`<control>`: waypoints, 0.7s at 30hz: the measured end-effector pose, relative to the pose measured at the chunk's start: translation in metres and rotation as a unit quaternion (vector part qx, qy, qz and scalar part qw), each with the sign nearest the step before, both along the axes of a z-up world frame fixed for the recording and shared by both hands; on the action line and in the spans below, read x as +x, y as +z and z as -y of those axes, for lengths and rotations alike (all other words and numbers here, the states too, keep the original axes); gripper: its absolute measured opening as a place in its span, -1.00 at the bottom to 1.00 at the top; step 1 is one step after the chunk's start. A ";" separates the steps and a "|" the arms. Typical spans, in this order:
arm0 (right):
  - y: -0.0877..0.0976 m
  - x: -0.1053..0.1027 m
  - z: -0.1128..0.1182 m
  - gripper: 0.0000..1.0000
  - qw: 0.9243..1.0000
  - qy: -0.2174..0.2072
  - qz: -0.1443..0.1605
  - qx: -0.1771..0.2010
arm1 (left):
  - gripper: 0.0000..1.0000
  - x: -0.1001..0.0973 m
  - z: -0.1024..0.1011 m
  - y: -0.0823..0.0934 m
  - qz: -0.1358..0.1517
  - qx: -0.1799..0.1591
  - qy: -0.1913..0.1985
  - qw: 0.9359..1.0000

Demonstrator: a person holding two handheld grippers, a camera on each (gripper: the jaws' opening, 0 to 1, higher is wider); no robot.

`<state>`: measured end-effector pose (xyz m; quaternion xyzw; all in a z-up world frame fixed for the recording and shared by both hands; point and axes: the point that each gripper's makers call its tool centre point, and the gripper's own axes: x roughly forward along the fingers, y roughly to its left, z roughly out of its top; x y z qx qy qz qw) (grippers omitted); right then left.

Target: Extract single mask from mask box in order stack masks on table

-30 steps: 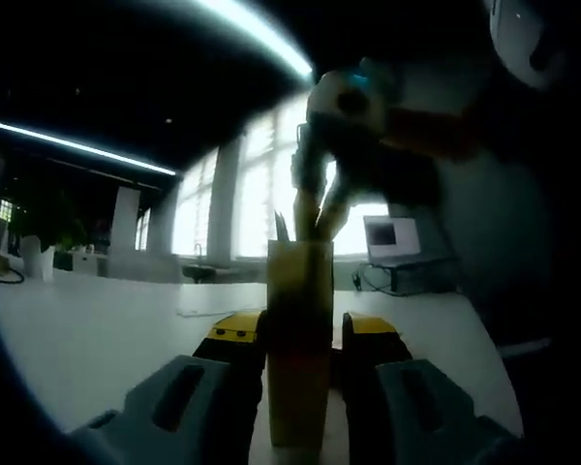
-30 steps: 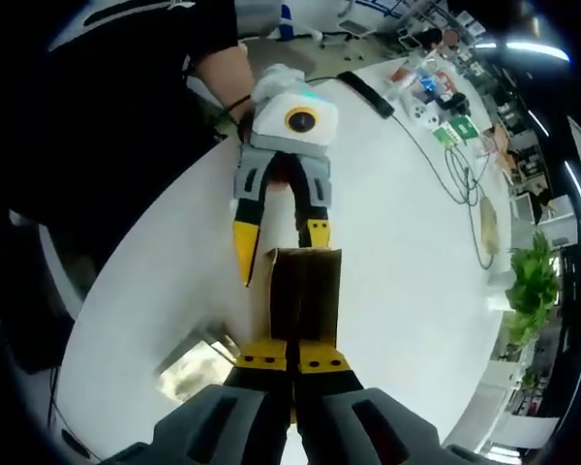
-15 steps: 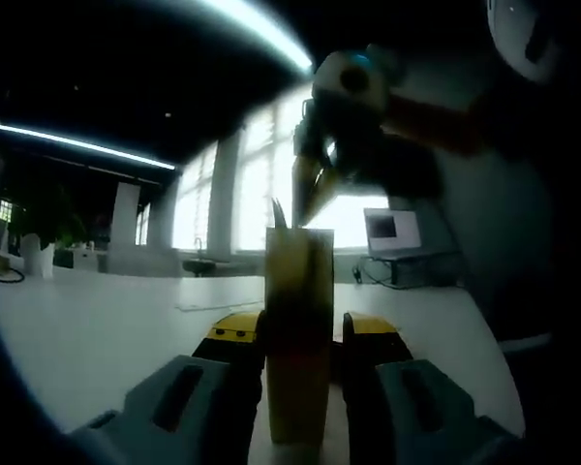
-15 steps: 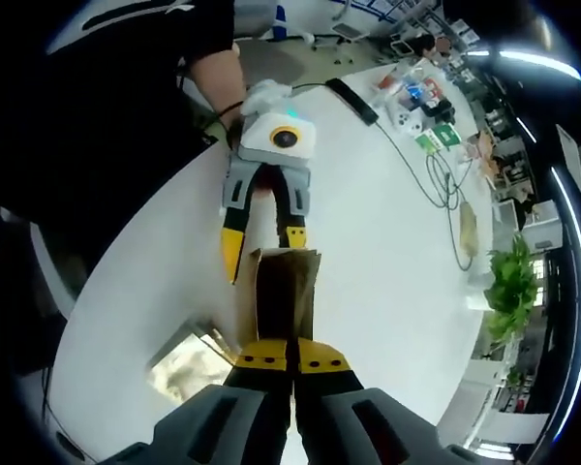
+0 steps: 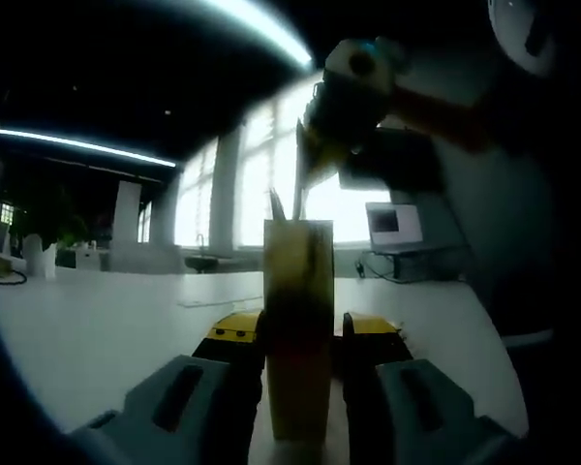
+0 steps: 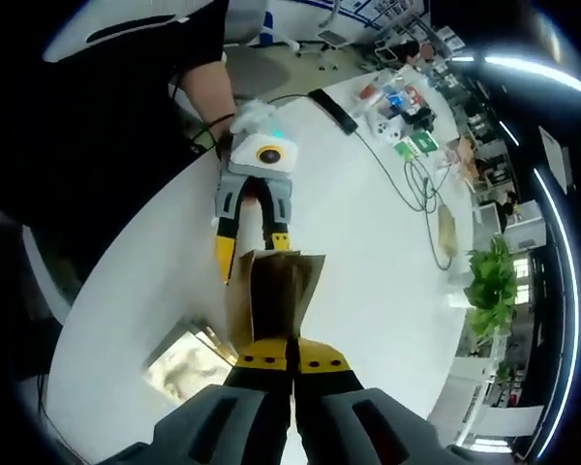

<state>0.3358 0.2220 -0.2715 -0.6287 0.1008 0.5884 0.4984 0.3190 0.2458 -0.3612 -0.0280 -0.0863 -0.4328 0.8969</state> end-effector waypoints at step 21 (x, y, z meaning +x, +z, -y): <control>0.043 -0.012 0.008 -1.00 0.997 -0.006 0.057 0.056 | -0.55 0.003 -0.006 -0.002 -0.008 -0.008 0.000 1.000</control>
